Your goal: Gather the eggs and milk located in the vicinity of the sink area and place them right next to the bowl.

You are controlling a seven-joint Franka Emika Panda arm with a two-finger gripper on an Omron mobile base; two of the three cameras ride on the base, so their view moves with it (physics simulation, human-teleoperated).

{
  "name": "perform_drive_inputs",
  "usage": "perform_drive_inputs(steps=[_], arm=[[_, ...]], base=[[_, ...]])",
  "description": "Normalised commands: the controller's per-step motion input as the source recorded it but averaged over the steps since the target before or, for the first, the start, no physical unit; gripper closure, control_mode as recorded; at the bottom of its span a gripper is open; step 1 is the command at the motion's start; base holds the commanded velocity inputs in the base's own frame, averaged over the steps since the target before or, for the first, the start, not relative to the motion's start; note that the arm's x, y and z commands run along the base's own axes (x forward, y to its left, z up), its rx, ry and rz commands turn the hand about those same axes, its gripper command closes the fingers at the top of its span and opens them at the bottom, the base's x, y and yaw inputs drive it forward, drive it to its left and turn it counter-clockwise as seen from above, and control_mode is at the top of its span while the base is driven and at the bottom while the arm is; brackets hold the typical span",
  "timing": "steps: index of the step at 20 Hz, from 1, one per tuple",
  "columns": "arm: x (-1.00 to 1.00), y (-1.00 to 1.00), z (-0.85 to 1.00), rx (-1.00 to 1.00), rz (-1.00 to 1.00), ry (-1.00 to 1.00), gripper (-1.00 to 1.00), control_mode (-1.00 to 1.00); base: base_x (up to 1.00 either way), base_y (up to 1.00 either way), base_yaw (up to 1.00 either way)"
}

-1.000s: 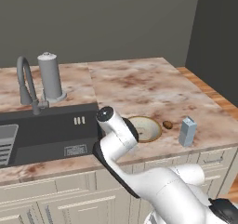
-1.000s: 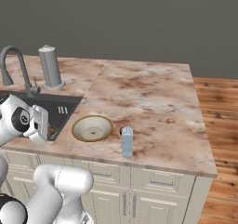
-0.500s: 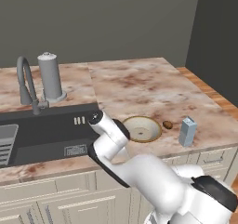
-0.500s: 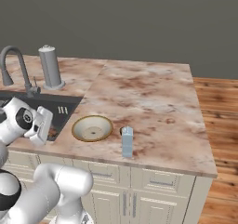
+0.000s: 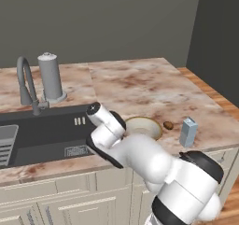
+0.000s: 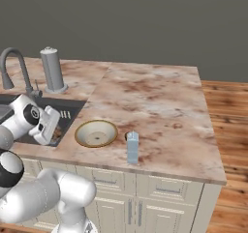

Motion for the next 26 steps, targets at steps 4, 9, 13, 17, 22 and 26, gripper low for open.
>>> perform_drive_inputs(steps=[4, 9, 13, 17, 22, 26], arm=[[0.31, 0.00, -0.21, 0.03, -0.04, 0.02, 1.00, -1.00], [0.27, 0.00, -0.27, 0.02, -0.02, 0.02, 1.00, -1.00], [0.24, 0.00, -0.15, 0.04, 0.00, 0.01, 1.00, -1.00], [0.23, 0.00, -0.07, 0.02, 0.00, 0.02, 1.00, -1.00], [0.19, 0.00, -0.08, 0.00, 0.00, 0.02, 1.00, -1.00], [0.16, 0.00, -0.09, 0.00, 0.00, 0.02, 1.00, -1.00]], base=[[0.00, 0.00, 0.00], [0.00, 0.00, 0.00], [0.00, 0.00, 0.00], [0.00, 0.00, 0.00], [0.00, 0.00, 0.00], [0.00, 0.00, 0.00]])
